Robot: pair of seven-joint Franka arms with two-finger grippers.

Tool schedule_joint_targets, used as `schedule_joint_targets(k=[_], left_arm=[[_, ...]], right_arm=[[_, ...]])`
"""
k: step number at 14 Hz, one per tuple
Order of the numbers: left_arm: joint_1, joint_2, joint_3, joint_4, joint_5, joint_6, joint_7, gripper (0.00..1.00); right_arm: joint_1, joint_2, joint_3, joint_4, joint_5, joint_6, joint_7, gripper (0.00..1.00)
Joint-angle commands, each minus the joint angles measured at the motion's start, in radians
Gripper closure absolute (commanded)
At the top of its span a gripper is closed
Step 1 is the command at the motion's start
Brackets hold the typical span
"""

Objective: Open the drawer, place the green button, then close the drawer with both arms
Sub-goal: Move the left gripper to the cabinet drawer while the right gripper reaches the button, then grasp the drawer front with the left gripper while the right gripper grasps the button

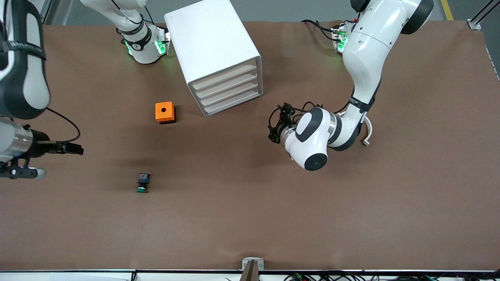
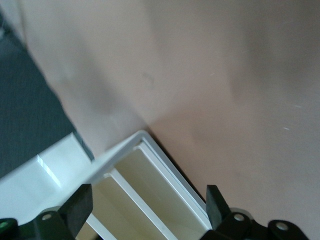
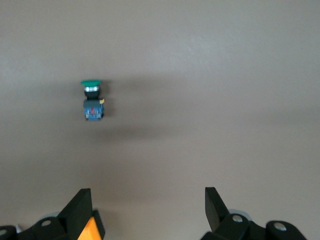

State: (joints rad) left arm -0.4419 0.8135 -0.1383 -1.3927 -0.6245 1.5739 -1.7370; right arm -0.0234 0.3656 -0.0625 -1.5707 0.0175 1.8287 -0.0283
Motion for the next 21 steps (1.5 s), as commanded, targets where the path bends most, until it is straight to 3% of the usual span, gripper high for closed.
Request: schedule_joint_targets(k=[1, 5, 6, 8, 10, 15, 21], left_arm=[[-0.023, 0.056, 0.000, 0.035, -0.102, -0.021, -0.169, 0.00], [-0.066, 0.110, -0.003, 0.031, -0.242, -0.083, -0.280, 0.02], [-0.072, 0.115, -0.004, 0.030, -0.271, -0.089, -0.280, 0.08], [-0.074, 0.150, -0.006, 0.034, -0.320, -0.089, -0.317, 0.32], [-0.074, 0.180, -0.004, 0.032, -0.333, -0.089, -0.361, 0.43], [-0.095, 0.184, -0.010, 0.001, -0.334, -0.098, -0.360, 0.44], [-0.118, 0.185, -0.044, -0.022, -0.334, -0.101, -0.362, 0.47]], right_arm=[[0.034, 0.027, 0.001, -0.094, 0.002, 0.165, 0.080, 0.00], [0.074, 0.105, 0.001, -0.094, 0.004, 0.248, 0.183, 0.00], [0.076, 0.114, 0.001, -0.094, 0.010, 0.257, 0.183, 0.00], [0.076, 0.128, 0.001, -0.120, 0.071, 0.290, 0.180, 0.00], [0.092, 0.128, 0.001, -0.141, 0.076, 0.320, 0.180, 0.00], [0.120, 0.111, 0.003, -0.305, 0.079, 0.490, 0.186, 0.00], [0.154, 0.125, 0.001, -0.310, 0.079, 0.540, 0.271, 0.00]])
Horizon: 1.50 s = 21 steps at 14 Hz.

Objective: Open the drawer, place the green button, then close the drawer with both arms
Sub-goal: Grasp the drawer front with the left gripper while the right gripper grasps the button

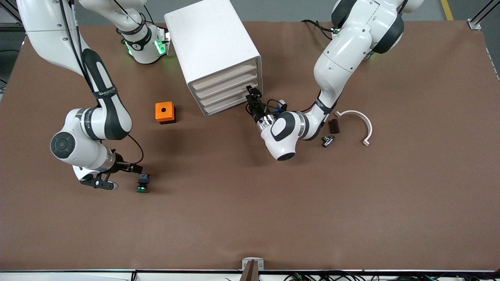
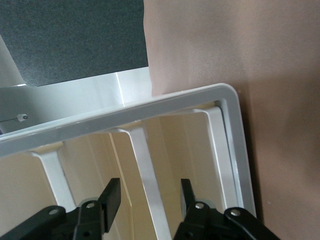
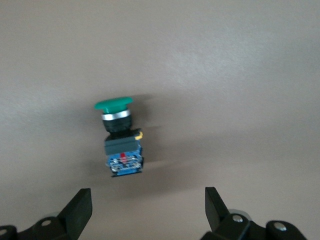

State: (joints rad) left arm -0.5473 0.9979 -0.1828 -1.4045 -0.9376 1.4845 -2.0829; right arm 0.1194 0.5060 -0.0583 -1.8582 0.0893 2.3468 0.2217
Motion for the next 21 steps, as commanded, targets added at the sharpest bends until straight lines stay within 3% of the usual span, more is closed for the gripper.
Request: schedule_joint_targets(k=[1, 10, 15, 21], left_arm=[[-0.022, 0.001, 0.000, -0.013, -0.020, -0.012, -0.016, 0.50], [-0.045, -0.002, -0.006, -0.030, -0.020, -0.013, -0.005, 0.76], [-0.028, -0.004, -0.001, -0.024, -0.020, -0.013, -0.009, 0.84], [0.033, -0.004, 0.002, -0.021, -0.018, -0.013, -0.006, 0.85]], right_arm=[[0.017, -0.015, -0.003, -0.022, 0.007, 0.026, 0.022, 0.00], [0.023, 0.058, -0.003, -0.035, 0.009, 0.143, 0.036, 0.00], [0.023, 0.110, -0.003, -0.029, 0.007, 0.210, 0.039, 0.00], [0.032, 0.140, -0.002, -0.022, 0.009, 0.238, 0.086, 0.00]])
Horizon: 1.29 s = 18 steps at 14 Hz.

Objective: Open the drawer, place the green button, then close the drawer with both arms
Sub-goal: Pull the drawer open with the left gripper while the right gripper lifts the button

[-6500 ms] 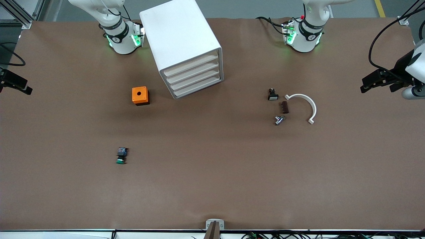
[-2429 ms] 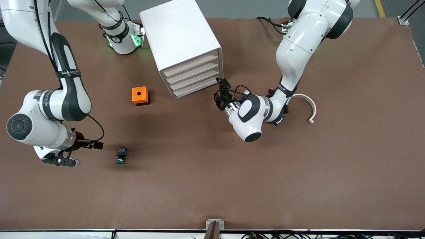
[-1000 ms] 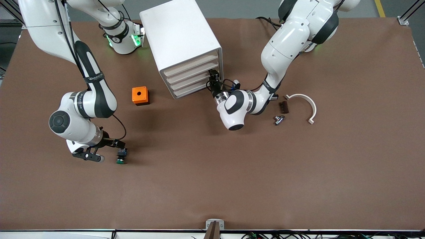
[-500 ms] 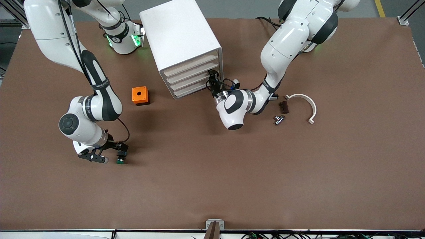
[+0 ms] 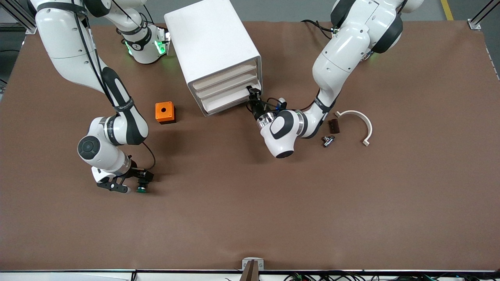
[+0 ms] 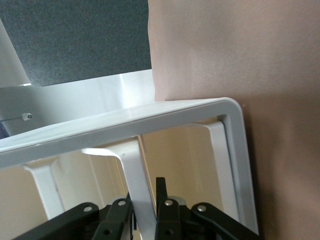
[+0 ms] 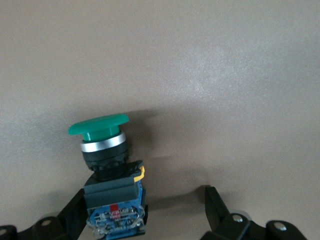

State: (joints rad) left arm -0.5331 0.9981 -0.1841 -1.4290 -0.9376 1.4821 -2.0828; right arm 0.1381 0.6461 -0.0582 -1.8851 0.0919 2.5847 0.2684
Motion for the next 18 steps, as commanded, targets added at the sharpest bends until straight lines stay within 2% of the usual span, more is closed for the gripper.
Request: schedule_joint_targets(k=[1, 8, 9, 10, 12, 13, 14, 15, 17, 18], left_arm=[[0.031, -0.003, 0.003, 0.004, -0.018, -0.011, -0.008, 0.84], [0.140, -0.001, 0.006, 0.019, -0.020, -0.003, -0.016, 0.83], [0.153, -0.001, 0.006, 0.024, -0.020, -0.003, -0.016, 0.82], [0.159, -0.001, 0.006, 0.031, -0.020, -0.003, -0.014, 0.82], [0.169, 0.000, 0.006, 0.032, -0.020, -0.003, -0.014, 0.82], [0.173, -0.001, 0.006, 0.032, -0.020, -0.003, -0.016, 0.82], [0.174, -0.001, 0.006, 0.033, -0.021, -0.003, -0.016, 0.82], [0.177, -0.001, 0.006, 0.033, -0.021, -0.003, -0.016, 0.81], [0.179, 0.000, 0.006, 0.042, -0.030, 0.001, -0.013, 0.70], [0.188, 0.000, 0.006, 0.057, -0.038, 0.003, -0.008, 0.60]], right_arm=[[0.027, 0.000, -0.002, 0.006, 0.006, -0.003, 0.063, 0.00], [0.035, -0.003, -0.003, 0.012, 0.005, -0.008, 0.084, 0.02], [0.035, -0.003, -0.003, 0.012, 0.005, -0.008, 0.083, 0.10], [0.034, -0.006, -0.003, 0.012, 0.005, -0.020, 0.080, 0.24], [0.034, -0.006, -0.003, 0.040, 0.003, -0.081, 0.080, 0.66], [0.034, -0.006, -0.003, 0.052, 0.003, -0.110, 0.081, 0.91], [0.034, -0.006, -0.003, 0.057, 0.003, -0.118, 0.081, 0.99], [0.034, -0.006, -0.003, 0.058, 0.003, -0.118, 0.080, 1.00], [0.037, -0.008, -0.003, 0.069, 0.002, -0.124, 0.080, 1.00], [0.038, -0.011, -0.003, 0.079, 0.002, -0.141, 0.083, 1.00]])
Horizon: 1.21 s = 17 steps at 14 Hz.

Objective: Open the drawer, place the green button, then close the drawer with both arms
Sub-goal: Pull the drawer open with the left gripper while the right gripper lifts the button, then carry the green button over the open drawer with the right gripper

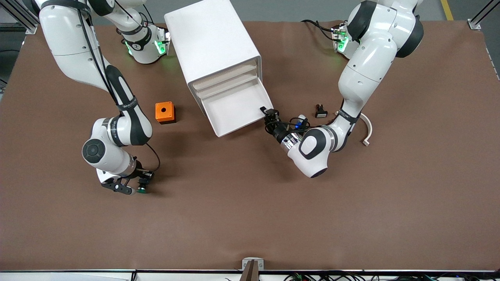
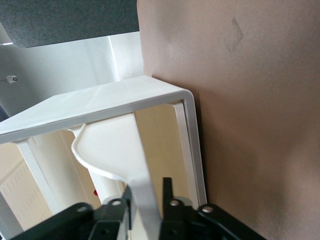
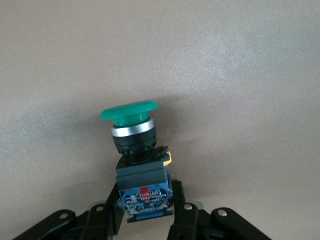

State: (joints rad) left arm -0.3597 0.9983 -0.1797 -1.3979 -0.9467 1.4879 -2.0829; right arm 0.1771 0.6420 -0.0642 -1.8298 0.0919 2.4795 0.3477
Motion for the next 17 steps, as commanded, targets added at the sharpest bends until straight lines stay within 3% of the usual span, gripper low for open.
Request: schedule_joint_targets(k=[1, 6, 10, 17], left_arm=[[0.024, 0.000, 0.002, 0.039, -0.033, 0.008, -0.008, 0.45], [0.053, -0.004, 0.002, 0.108, -0.038, 0.068, 0.039, 0.00], [0.061, -0.010, 0.005, 0.120, -0.027, 0.069, 0.153, 0.00], [0.045, -0.013, 0.016, 0.117, 0.008, 0.106, 0.155, 0.00]], right_arm=[[-0.001, -0.015, 0.003, 0.043, 0.003, -0.071, 0.005, 1.00], [0.015, -0.114, 0.023, 0.095, 0.006, -0.292, 0.130, 1.00], [0.091, -0.223, 0.069, 0.090, 0.006, -0.419, 0.417, 1.00], [0.260, -0.357, 0.072, 0.089, 0.008, -0.576, 0.726, 1.00]])
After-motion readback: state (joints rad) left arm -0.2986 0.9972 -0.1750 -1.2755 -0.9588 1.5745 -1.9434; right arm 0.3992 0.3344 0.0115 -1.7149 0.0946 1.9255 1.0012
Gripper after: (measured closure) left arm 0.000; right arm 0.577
